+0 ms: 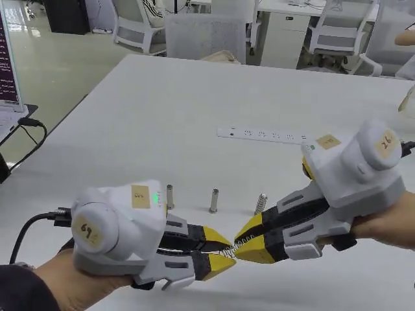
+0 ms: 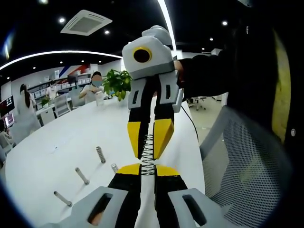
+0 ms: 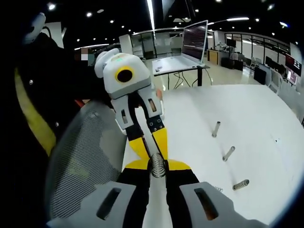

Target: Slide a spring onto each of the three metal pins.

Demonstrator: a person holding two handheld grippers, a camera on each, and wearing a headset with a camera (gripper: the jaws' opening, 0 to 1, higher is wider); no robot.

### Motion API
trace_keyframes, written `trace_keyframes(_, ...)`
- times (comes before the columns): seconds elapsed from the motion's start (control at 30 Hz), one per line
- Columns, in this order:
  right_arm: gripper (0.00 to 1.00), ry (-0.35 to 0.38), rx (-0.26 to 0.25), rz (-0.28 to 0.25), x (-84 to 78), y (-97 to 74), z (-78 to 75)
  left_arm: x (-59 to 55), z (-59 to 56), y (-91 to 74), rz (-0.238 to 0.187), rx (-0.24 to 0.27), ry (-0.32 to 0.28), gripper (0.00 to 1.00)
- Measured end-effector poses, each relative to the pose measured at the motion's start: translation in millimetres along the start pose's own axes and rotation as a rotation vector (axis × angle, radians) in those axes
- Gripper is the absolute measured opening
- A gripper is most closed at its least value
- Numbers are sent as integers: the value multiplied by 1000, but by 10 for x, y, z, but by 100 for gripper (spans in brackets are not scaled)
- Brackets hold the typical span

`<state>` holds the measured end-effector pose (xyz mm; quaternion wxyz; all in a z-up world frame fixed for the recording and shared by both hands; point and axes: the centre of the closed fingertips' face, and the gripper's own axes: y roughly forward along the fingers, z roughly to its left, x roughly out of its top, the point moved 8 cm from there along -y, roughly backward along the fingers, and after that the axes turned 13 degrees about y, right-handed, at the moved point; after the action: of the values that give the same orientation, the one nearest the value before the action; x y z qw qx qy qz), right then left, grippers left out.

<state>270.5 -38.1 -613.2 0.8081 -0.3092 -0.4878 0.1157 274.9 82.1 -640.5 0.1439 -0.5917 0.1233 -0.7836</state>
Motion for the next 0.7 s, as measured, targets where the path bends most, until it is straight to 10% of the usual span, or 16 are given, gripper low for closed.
trace_keyframes(0.7, 9, -6, 11, 74, 69, -7, -13, 14, 7, 30, -43, 27, -26, 1)
